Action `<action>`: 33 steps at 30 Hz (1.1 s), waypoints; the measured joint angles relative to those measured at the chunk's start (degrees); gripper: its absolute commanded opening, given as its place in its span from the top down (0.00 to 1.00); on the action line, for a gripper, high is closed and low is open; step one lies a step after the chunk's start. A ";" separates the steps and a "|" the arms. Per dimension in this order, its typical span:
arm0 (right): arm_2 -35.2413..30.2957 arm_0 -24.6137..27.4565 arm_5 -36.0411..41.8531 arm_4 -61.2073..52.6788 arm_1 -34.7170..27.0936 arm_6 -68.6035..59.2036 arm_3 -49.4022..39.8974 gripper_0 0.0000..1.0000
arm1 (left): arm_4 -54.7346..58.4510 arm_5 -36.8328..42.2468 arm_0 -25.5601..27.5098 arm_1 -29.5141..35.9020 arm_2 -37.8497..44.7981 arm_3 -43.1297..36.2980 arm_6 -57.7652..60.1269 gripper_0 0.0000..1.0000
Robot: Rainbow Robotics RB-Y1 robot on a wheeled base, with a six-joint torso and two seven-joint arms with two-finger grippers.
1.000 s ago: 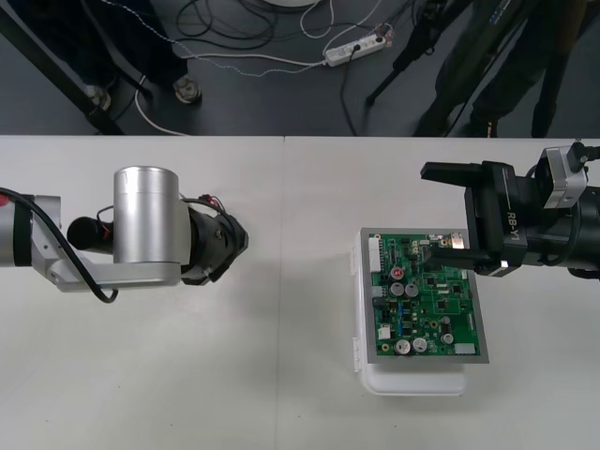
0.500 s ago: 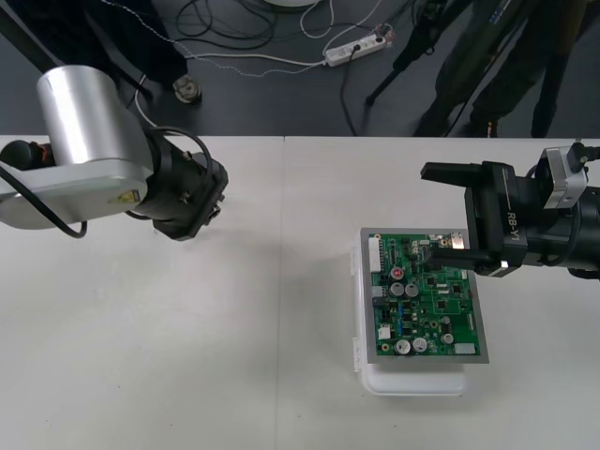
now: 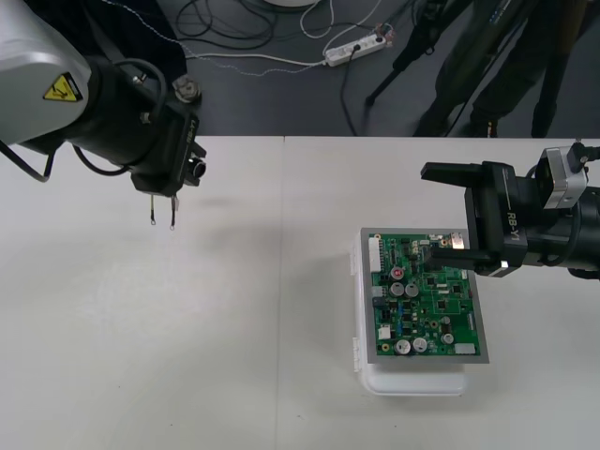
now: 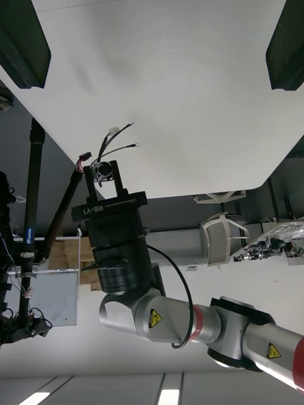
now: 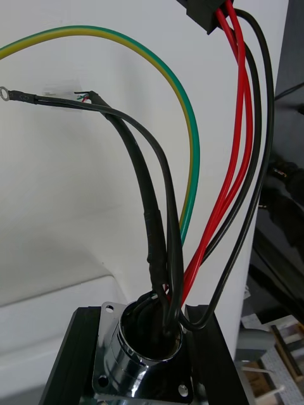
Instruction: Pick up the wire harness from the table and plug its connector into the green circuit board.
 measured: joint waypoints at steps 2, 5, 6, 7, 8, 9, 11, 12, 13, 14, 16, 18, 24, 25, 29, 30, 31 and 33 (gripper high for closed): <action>0.00 0.00 0.00 0.00 0.00 0.00 0.00 0.00 | 3.02 -0.01 0.17 0.34 1.25 1.10 0.04 1.00; 0.00 0.00 0.00 0.00 0.00 0.00 -0.01 0.00 | 6.80 -0.01 1.75 0.64 4.12 2.76 0.11 1.00; 0.00 0.02 0.00 0.00 0.00 0.00 -0.01 0.00 | 7.88 -0.01 2.73 0.64 5.54 3.34 0.14 1.00; 0.00 0.02 0.00 0.00 0.00 0.00 -0.01 0.00 | 8.84 -0.02 4.05 0.64 7.43 3.87 0.16 1.00; 0.00 0.02 0.00 0.00 0.00 0.00 -0.01 0.00 | 9.88 -0.04 5.67 0.64 9.67 4.32 0.19 1.00; 0.00 0.03 0.00 0.00 0.00 0.00 -0.01 0.00 | 10.67 -0.06 7.47 0.64 12.14 4.61 0.24 1.00; 0.00 0.03 0.00 -0.01 0.00 0.00 -0.02 0.00 | 12.37 -0.25 11.29 0.64 17.29 4.87 0.55 1.00; 0.00 0.04 0.00 -0.02 0.00 0.00 -0.03 0.00 | 13.31 -0.48 13.22 0.64 19.88 4.96 1.08 1.00; 0.00 0.04 0.00 -0.02 0.00 0.00 -0.03 0.00 | 13.89 -0.72 14.90 0.64 22.10 5.04 1.92 1.00; 0.00 0.04 -0.01 -0.02 0.00 0.00 -0.03 0.00 | 14.57 -1.01 16.43 0.63 24.04 5.25 2.90 1.00; 0.00 0.06 -0.01 -0.02 0.00 0.00 -0.04 0.00 | 15.89 -1.87 19.76 0.45 28.21 5.93 5.75 1.00; -0.01 0.06 -0.01 -0.03 0.00 0.00 -0.05 0.00 | 16.69 -3.01 22.99 0.17 32.30 6.50 8.68 1.00; -0.01 0.10 -0.02 -0.03 0.00 0.00 -0.06 0.00 | 19.94 -6.16 31.03 -1.09 42.03 6.91 11.53 1.00; -0.01 0.10 -0.02 -0.03 0.00 0.00 -0.06 0.00 | 20.53 -6.50 31.86 -1.25 42.83 6.96 11.73 1.00; -0.01 0.10 -0.02 -0.03 0.00 0.00 -0.06 0.00 | 22.87 -7.85 34.47 -2.39 45.48 7.06 14.60 1.00; -0.01 0.10 -0.02 -0.03 0.00 0.00 -0.06 0.00 | 23.22 -8.22 34.96 -2.86 46.22 7.06 16.21 1.00; -0.01 0.10 -0.02 -0.03 0.00 0.00 -0.06 0.00 | 23.48 -8.65 35.44 -3.41 47.02 7.07 18.15 1.00; -0.01 0.11 -0.02 -0.03 0.00 0.00 -0.06 0.00 | 23.78 -9.62 36.24 -4.66 48.61 7.09 23.09 1.00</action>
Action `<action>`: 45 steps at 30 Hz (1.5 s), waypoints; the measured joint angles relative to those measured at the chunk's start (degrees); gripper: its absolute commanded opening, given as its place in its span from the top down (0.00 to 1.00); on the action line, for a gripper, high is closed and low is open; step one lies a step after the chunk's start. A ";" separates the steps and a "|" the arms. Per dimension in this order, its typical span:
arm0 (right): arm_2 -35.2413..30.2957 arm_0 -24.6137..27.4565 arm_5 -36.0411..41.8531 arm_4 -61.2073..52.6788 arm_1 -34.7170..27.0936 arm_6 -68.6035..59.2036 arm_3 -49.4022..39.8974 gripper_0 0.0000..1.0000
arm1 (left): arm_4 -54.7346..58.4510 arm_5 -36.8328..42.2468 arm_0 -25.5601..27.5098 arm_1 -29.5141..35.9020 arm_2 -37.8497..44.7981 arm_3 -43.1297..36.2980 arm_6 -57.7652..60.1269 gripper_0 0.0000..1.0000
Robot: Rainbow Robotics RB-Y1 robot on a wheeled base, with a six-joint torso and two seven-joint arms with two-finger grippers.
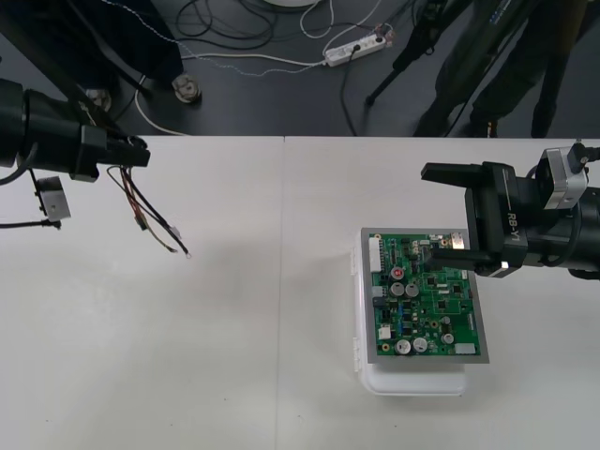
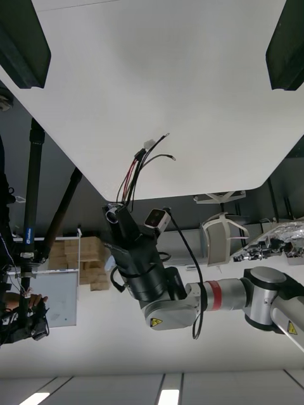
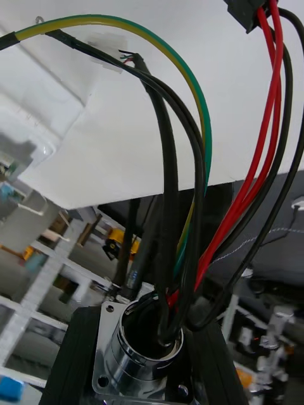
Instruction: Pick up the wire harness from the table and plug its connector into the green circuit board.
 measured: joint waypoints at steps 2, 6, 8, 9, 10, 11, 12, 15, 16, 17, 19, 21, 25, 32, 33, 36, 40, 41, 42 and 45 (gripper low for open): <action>0.00 0.00 0.00 0.00 0.00 0.00 0.00 0.00 | 0.38 -1.07 0.70 -1.34 1.61 0.02 6.35 1.00; 0.00 0.00 0.00 0.00 0.00 0.00 0.00 0.00 | 0.83 -2.75 1.92 -4.10 4.58 0.06 18.35 1.00; 0.00 0.00 0.00 0.00 0.00 0.00 0.00 0.00 | 0.92 -3.51 2.35 -5.41 5.87 0.08 22.01 1.00; 0.00 0.00 0.00 0.00 0.00 0.00 0.00 0.00 | 1.08 -3.85 2.59 -5.98 6.44 0.10 22.92 1.00; 0.00 0.00 0.00 0.00 0.00 0.00 0.00 0.00 | 1.38 -4.13 2.86 -6.56 6.98 0.11 23.39 1.00; 0.00 0.00 0.00 0.00 0.00 0.00 0.00 0.00 | 1.74 -4.33 3.14 -7.13 7.47 0.13 23.52 1.00; 0.00 0.00 0.00 0.00 0.00 0.00 0.00 0.00 | 2.04 -4.53 3.39 -7.61 7.88 0.15 23.53 1.00; 0.00 0.00 0.00 0.00 0.00 0.00 0.00 0.00 | 2.66 -4.87 4.05 -9.02 8.89 0.18 23.97 1.00; 0.00 0.00 0.00 0.00 0.00 0.00 0.00 0.00 | 2.87 -4.91 4.35 -9.49 9.22 0.20 24.61 1.00; 0.00 0.00 0.00 0.00 0.00 0.00 0.00 0.00 | 3.08 -4.93 4.69 -9.97 9.55 0.21 25.76 1.00; 0.00 0.00 0.00 -0.01 0.00 0.00 0.00 0.00 | 3.35 -5.02 5.44 -10.92 10.25 0.24 30.34 1.00; 0.00 0.00 0.00 -0.02 0.00 0.00 0.00 0.00 | 3.55 -5.07 6.22 -11.80 10.98 0.25 37.67 1.00; 0.00 0.01 0.00 -0.07 0.00 0.00 0.00 0.00 | 5.02 -5.09 8.39 -13.37 12.06 0.27 54.55 1.00; -0.01 0.01 0.00 -0.27 0.00 0.00 0.00 0.00 | 6.26 -5.11 12.39 -15.36 12.22 0.30 61.47 1.00; -0.01 0.01 0.00 -0.28 0.00 0.00 0.00 0.00 | 6.29 -5.11 12.93 -15.69 12.23 0.31 61.48 1.00; -0.01 0.01 0.00 -0.28 0.00 0.00 0.00 0.00 | 6.33 -5.17 14.64 -16.85 12.25 0.32 62.17 1.00; -0.01 0.02 0.00 -0.29 0.00 0.00 0.00 0.00 | 6.33 -6.23 16.53 -18.86 12.26 0.33 69.54 1.00; -0.01 0.02 0.00 -0.29 0.00 0.00 0.00 0.00 | 6.33 -6.61 16.91 -19.39 12.27 0.33 73.02 1.00; -0.01 0.02 0.00 -0.29 0.00 0.00 0.00 0.00 | 6.33 -7.01 17.28 -19.99 12.27 0.34 76.80 1.00; -0.01 0.02 0.00 -0.29 0.00 0.00 0.00 0.00 | 6.33 -8.39 18.20 -21.90 12.27 0.35 89.94 1.00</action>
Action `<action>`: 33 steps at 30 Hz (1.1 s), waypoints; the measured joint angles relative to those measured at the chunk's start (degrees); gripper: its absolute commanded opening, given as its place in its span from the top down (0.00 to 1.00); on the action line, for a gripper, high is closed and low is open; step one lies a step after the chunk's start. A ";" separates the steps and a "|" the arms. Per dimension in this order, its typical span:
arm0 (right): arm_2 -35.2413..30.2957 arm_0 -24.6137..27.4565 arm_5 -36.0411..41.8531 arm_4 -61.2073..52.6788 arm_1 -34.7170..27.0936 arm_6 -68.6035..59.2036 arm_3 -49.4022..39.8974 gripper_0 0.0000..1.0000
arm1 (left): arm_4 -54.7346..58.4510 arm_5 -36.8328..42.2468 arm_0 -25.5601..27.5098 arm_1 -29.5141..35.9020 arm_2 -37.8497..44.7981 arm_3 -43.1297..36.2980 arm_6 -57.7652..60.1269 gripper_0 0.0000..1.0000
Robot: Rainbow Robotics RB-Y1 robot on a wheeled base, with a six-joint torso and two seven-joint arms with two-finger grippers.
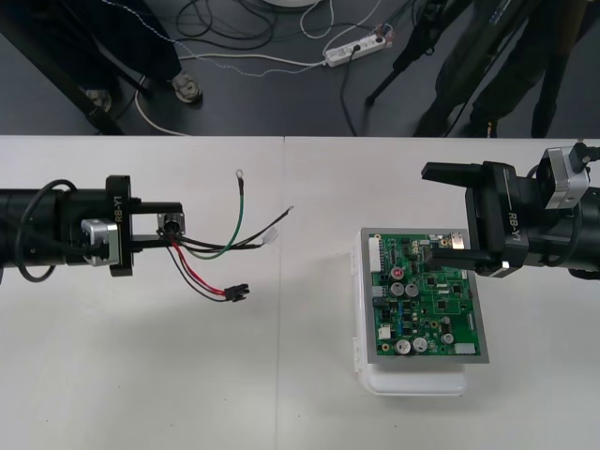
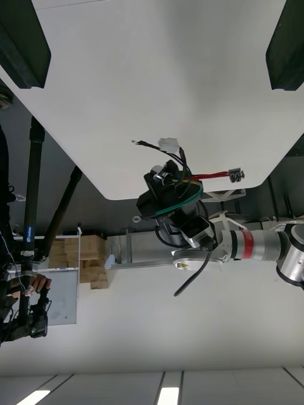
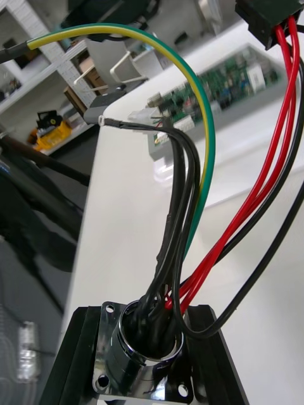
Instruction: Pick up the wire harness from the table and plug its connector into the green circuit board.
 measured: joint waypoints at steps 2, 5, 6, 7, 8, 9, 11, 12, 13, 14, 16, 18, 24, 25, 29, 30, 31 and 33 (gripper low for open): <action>0.00 0.00 0.00 0.00 0.00 0.00 0.00 0.00 | 0.00 -0.93 0.44 -1.43 0.00 0.01 7.01 1.00; 0.00 0.00 0.00 0.00 0.00 0.00 -0.01 0.00 | 0.00 -2.54 1.00 -3.67 0.00 0.04 12.14 1.00; 0.00 0.00 0.00 0.00 0.00 0.00 -0.02 0.00 | 0.00 -3.04 1.18 -4.38 0.00 0.04 12.26 1.00; 0.00 0.00 0.00 0.00 0.00 0.00 -0.02 0.00 | 0.00 -3.52 1.30 -4.98 -0.02 0.06 12.20 1.00; 0.00 0.00 0.00 0.00 0.00 0.00 -0.05 0.00 | 0.00 -3.94 1.43 -5.54 -0.05 0.06 12.21 1.00; 0.00 0.00 0.00 -0.01 0.00 0.00 -0.08 0.00 | 0.00 -4.29 1.54 -6.00 -0.17 0.07 12.23 1.00; -0.01 0.00 0.00 -0.01 0.00 0.00 -0.20 0.00 | 0.03 -4.88 1.71 -6.59 -0.79 0.07 12.33 1.00; -0.01 0.00 0.00 -0.01 0.00 0.00 -0.26 0.00 | 0.16 -5.11 1.80 -6.72 -1.25 0.08 12.50 1.00; -0.01 0.00 0.00 -0.02 0.00 0.00 -0.31 0.00 | 0.41 -5.29 1.87 -6.74 -1.80 0.08 12.87 1.00; -0.01 0.00 0.00 -0.03 0.00 0.00 -0.37 0.00 | 0.74 -5.46 1.96 -6.74 -2.42 0.09 13.54 1.00; -0.01 0.01 0.00 -0.13 0.00 0.00 -0.57 0.00 | 1.54 -5.71 2.18 -6.74 -3.68 0.10 15.87 1.00; -0.01 0.01 0.00 -0.36 0.00 0.00 -0.75 0.00 | 2.42 -5.88 2.54 -6.74 -4.84 0.10 19.75 1.00; -0.01 0.01 0.00 -0.68 0.00 0.00 -1.21 0.00 | 3.41 -6.29 4.08 -6.74 -7.24 -0.66 35.98 1.00; -0.01 0.01 0.00 -0.69 0.00 0.00 -1.24 0.00 | 3.42 -6.30 4.41 -6.74 -7.56 -1.13 37.93 1.00; -0.01 0.02 0.00 -0.70 0.00 0.00 -1.27 0.00 | 3.43 -6.41 5.28 -6.75 -8.50 -3.13 41.48 1.00; -0.01 0.02 0.00 -0.70 0.00 0.00 -1.27 0.00 | 3.43 -6.57 5.36 -6.75 -8.66 -3.58 41.60 1.00; -0.01 0.02 0.00 -0.70 0.00 0.00 -1.28 0.00 | 3.43 -6.76 5.40 -6.75 -8.82 -4.01 41.77 1.00; -0.01 0.02 0.00 -0.70 0.00 0.00 -1.28 0.00 | 3.43 -7.24 5.40 -6.75 -9.05 -4.94 42.46 1.00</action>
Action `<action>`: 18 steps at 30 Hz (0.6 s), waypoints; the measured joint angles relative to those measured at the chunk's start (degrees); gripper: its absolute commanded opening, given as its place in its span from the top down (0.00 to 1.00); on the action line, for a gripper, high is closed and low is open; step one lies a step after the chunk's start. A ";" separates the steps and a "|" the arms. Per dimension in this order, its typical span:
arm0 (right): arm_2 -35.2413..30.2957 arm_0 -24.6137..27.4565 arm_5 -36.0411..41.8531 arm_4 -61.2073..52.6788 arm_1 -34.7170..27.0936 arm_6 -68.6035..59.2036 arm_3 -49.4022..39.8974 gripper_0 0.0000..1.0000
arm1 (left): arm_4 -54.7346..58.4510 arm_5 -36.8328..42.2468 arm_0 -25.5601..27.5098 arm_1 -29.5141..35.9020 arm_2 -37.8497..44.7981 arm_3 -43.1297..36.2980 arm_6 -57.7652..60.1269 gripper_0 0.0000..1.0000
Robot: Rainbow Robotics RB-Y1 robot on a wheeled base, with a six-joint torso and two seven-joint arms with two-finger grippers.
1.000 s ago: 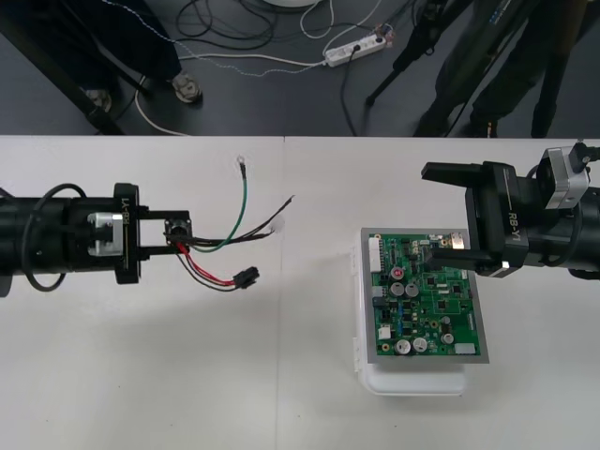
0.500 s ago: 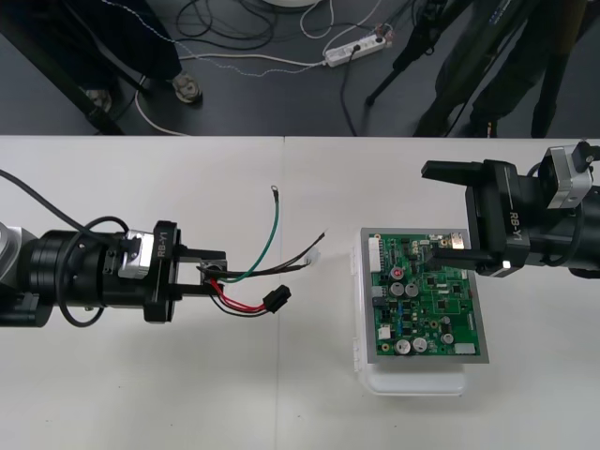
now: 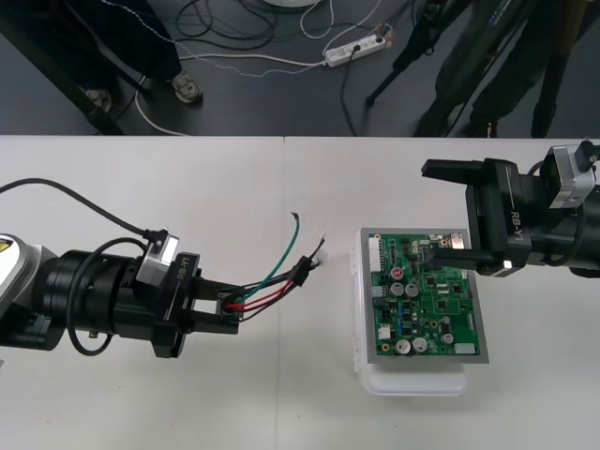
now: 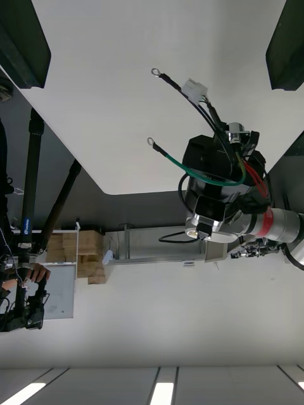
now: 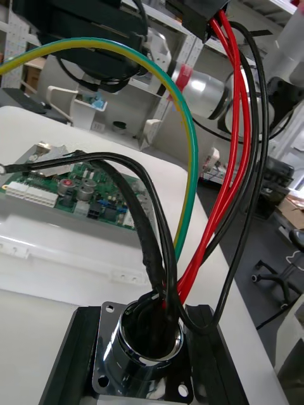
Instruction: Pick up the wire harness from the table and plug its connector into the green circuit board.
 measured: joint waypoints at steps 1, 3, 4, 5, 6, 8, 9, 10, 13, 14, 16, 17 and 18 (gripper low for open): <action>0.00 0.00 0.00 0.00 0.00 0.00 0.00 0.00 | 0.00 -0.28 0.00 0.00 -0.03 -0.50 0.83 1.00; 0.00 0.00 0.00 0.00 0.00 0.00 -0.01 0.00 | 0.00 -0.89 0.00 0.00 -0.04 -1.55 4.00 1.00; 0.00 0.00 0.00 0.00 0.00 0.00 -0.01 0.00 | 0.00 -1.24 0.00 0.00 -0.04 -2.05 6.57 1.00; 0.00 0.00 0.00 0.00 0.00 0.00 -0.01 0.00 | 0.00 -1.60 -0.01 0.00 -0.04 -2.53 9.73 1.00; 0.00 0.00 0.00 0.00 0.00 0.00 -0.02 0.00 | 0.00 -1.99 -0.02 0.00 -0.04 -2.98 13.55 1.00; 0.00 0.00 0.00 0.00 0.00 0.00 -0.02 0.00 | 0.00 -2.79 -0.09 0.00 -0.04 -3.71 21.41 1.00; 0.00 0.00 0.00 0.00 0.00 0.00 -0.03 0.00 | 0.00 -3.09 -0.14 0.00 -0.04 -3.90 24.49 1.00; 0.00 0.00 0.00 0.00 0.00 0.00 -0.03 0.00 | 0.00 -3.39 -0.25 0.00 -0.04 -4.08 27.31 1.00; 0.00 0.00 0.00 0.00 0.00 0.00 -0.05 0.00 | 0.00 -4.03 -1.01 0.00 -0.04 -4.32 31.41 1.00; 0.00 0.00 0.00 -0.01 0.00 0.00 -0.06 0.00 | 0.00 -4.16 -1.39 0.00 -0.04 -4.37 31.34 1.00; 0.00 0.00 0.00 -0.02 0.00 0.00 -0.06 0.00 | 0.00 -4.41 -2.39 0.00 -0.04 -4.59 31.30 1.00; 0.00 0.00 0.00 -0.02 0.00 0.00 -0.07 0.00 | 0.01 -4.50 -2.96 0.00 -0.08 -4.77 31.31 1.00; 0.00 0.00 0.00 -0.03 0.00 0.00 -0.08 0.00 | 0.05 -4.55 -3.52 0.00 -0.18 -4.96 31.32 1.00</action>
